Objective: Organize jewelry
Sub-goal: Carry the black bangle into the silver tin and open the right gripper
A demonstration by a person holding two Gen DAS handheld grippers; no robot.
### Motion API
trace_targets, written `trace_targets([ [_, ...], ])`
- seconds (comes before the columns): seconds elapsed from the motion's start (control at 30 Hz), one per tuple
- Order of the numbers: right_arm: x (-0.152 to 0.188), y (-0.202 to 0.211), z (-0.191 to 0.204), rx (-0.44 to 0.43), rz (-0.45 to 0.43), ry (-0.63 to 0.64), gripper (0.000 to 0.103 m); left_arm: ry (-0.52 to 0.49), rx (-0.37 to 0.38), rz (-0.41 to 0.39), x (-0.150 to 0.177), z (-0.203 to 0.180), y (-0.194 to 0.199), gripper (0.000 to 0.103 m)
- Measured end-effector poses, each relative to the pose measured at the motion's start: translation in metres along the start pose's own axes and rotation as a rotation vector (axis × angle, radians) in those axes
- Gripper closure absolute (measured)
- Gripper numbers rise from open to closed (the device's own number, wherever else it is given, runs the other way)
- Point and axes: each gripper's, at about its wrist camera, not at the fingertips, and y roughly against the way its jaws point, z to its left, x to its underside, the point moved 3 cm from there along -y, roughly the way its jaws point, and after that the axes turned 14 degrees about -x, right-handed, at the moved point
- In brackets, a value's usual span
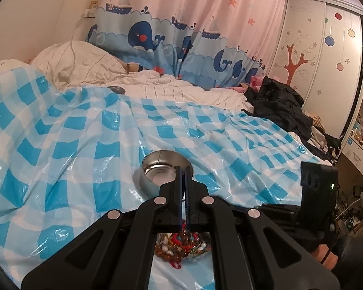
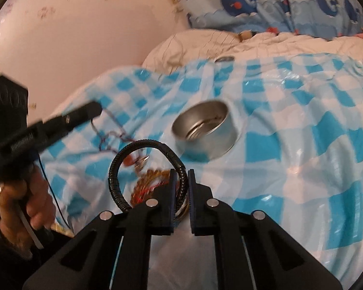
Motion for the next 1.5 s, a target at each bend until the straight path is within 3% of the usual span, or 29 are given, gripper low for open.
trace_targets([
  [0.13,-0.023,0.011,-0.009,0.054,-0.036,0.007,0.093,0.011,0.03,-0.011,-0.013,-0.008,-0.008,0.102],
  [0.4,-0.056,0.003,-0.025,0.147,-0.027,0.083,0.093,0.03,0.079,-0.042,-0.049,-0.028,-0.039,0.102],
  [0.5,-0.065,-0.006,-0.033,0.173,-0.015,0.092,0.093,0.054,0.065,0.006,-0.05,-0.024,-0.067,0.102],
  [0.6,-0.071,-0.021,-0.041,0.188,0.005,0.101,0.093,0.072,-0.01,0.118,-0.039,-0.013,-0.105,0.1],
  [0.63,-0.074,-0.029,-0.042,0.192,0.017,0.11,0.093,0.088,-0.033,0.194,-0.032,-0.007,-0.121,0.095],
  [0.7,-0.077,-0.04,-0.042,0.195,0.036,0.127,0.093,0.136,-0.079,0.263,-0.023,0.005,-0.132,0.084],
  [0.87,-0.081,-0.074,-0.039,0.212,0.085,0.169,0.093,0.221,-0.123,0.224,-0.025,0.033,-0.113,0.057],
  [0.93,-0.082,-0.088,-0.041,0.225,0.107,0.177,0.093,0.242,-0.131,0.209,-0.025,0.042,-0.104,0.054],
  [1.0,-0.079,-0.101,-0.044,0.244,0.145,0.181,0.086,0.265,-0.143,0.212,-0.023,0.052,-0.097,0.052],
  [1.13,-0.073,-0.093,-0.044,0.265,0.128,0.183,0.079,0.322,-0.149,0.225,-0.016,0.069,-0.086,0.046],
  [1.23,-0.069,-0.074,-0.034,0.276,0.081,0.206,0.059,0.342,-0.155,0.218,-0.013,0.075,-0.078,0.044],
  [1.37,-0.057,-0.048,-0.022,0.273,0.053,0.218,0.056,0.343,-0.17,0.212,-0.006,0.078,-0.067,0.038],
  [1.5,-0.032,-0.022,-0.031,0.274,0.044,0.129,0.048,0.322,-0.175,0.236,0.011,0.07,-0.061,0.037],
])
